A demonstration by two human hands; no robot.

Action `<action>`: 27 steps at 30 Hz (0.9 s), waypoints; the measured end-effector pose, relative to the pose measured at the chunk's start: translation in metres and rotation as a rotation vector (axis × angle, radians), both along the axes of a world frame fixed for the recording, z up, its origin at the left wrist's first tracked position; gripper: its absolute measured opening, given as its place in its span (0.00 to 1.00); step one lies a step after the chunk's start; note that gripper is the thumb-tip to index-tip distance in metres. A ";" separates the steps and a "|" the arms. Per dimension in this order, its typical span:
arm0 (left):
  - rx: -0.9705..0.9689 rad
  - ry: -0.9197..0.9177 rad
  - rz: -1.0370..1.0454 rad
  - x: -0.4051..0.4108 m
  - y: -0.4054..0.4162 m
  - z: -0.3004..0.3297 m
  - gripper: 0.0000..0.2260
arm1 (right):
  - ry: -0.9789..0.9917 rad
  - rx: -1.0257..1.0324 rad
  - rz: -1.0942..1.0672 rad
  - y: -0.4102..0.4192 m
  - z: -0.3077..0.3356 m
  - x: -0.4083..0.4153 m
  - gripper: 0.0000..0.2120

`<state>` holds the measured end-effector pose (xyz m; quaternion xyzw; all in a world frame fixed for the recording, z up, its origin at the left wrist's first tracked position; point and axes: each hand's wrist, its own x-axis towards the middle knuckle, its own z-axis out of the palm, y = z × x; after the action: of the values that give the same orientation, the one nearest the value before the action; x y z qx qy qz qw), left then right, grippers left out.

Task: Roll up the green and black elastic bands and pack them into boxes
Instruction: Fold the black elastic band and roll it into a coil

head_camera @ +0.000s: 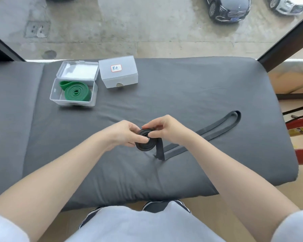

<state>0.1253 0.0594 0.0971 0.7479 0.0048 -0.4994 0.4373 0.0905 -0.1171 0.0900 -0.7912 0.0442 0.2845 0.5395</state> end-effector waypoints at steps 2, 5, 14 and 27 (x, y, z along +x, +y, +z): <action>-0.012 -0.018 0.050 -0.009 -0.009 0.001 0.08 | -0.005 -0.014 0.098 -0.011 0.003 0.005 0.13; -0.093 -0.007 0.295 -0.027 -0.019 -0.003 0.08 | 0.008 0.070 0.053 -0.023 0.004 0.006 0.13; -0.222 -0.141 0.672 -0.047 -0.027 -0.005 0.07 | -0.092 0.107 -0.056 -0.035 -0.002 -0.013 0.08; -0.378 -0.166 0.719 -0.039 -0.009 0.017 0.06 | -0.288 -0.023 -0.238 0.004 0.028 -0.030 0.07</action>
<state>0.0858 0.0500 0.1137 0.6430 0.1385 -0.2451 0.7123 0.0608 -0.1133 0.1184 -0.8189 0.0630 0.1022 0.5612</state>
